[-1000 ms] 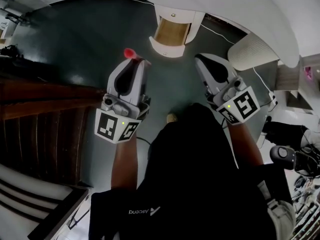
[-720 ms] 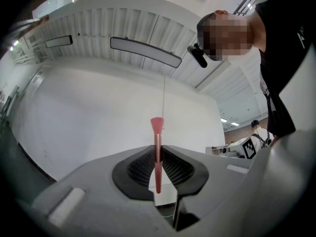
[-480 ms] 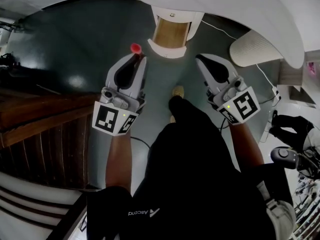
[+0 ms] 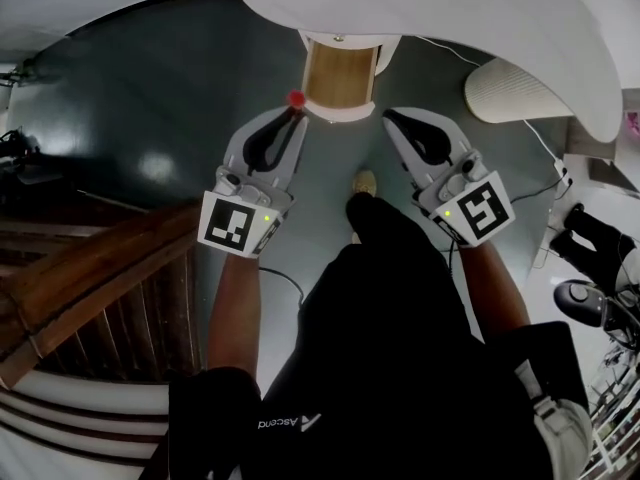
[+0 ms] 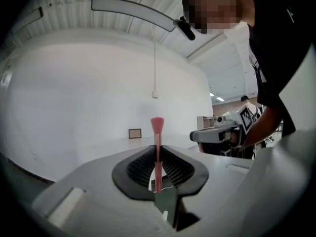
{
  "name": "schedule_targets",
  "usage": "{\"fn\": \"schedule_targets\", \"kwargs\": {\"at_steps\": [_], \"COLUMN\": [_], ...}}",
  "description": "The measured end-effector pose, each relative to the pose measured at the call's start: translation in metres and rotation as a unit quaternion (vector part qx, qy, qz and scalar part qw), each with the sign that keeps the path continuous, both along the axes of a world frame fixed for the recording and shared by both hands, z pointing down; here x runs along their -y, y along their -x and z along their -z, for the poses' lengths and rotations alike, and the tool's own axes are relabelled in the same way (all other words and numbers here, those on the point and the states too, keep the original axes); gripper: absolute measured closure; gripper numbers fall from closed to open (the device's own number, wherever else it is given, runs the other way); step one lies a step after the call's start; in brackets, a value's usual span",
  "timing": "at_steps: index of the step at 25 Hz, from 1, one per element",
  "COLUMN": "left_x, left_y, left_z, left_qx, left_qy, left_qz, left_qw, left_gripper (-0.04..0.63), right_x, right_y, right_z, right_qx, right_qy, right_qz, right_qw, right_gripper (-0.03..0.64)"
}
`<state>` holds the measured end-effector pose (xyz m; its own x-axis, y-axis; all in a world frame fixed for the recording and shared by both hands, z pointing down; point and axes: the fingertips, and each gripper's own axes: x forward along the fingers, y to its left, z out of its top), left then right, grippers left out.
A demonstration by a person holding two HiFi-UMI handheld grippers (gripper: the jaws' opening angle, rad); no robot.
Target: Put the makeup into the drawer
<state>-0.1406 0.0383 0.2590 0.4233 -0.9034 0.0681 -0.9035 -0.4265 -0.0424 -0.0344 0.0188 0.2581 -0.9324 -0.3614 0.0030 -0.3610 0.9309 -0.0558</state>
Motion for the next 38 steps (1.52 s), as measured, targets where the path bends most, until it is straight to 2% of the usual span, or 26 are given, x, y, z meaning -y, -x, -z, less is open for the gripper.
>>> {"fn": "schedule_targets", "kwargs": {"at_steps": [4,8,16,22,27,31,38], "left_x": [0.032,0.058,0.096,0.124,0.136,0.153,0.179], "left_y": [-0.001,-0.007,-0.013,-0.019,-0.007,0.000,-0.002], "left_z": [-0.031,-0.066,-0.131,-0.187,-0.234,-0.258,-0.303], "left_qx": [0.047,0.090,0.135,0.166,0.212,0.242,0.279], "left_qy": [0.039,0.073,0.143,0.193,0.234,0.246,0.270], "left_qz": [-0.038,-0.074,-0.135,-0.182,-0.223,-0.255,-0.290], "left_qw": [0.9974,0.9905,0.9712,0.9497,0.9223,0.9031,0.8745], "left_gripper": [0.541,0.541,0.541,0.541,0.541,0.541,0.541], "right_x": [0.022,0.043,0.065,0.077,0.074,0.076,0.080], "right_y": [0.008,0.008,0.010,0.004,0.010,0.019,0.020], "right_z": [-0.009,-0.022,-0.042,-0.066,-0.081,-0.094,-0.119], "right_qx": [-0.008,-0.012,-0.032,-0.049,-0.048,-0.046,-0.051], "right_qy": [0.006,0.014,0.021,0.040,0.051,0.066,0.082], "right_qz": [-0.011,-0.022,-0.042,-0.071,-0.113,-0.142,-0.168], "right_qw": [1.000,1.000,0.998,0.995,0.991,0.987,0.981], "right_gripper": [0.614,0.614,0.614,0.614,0.614,0.614,0.614]}}
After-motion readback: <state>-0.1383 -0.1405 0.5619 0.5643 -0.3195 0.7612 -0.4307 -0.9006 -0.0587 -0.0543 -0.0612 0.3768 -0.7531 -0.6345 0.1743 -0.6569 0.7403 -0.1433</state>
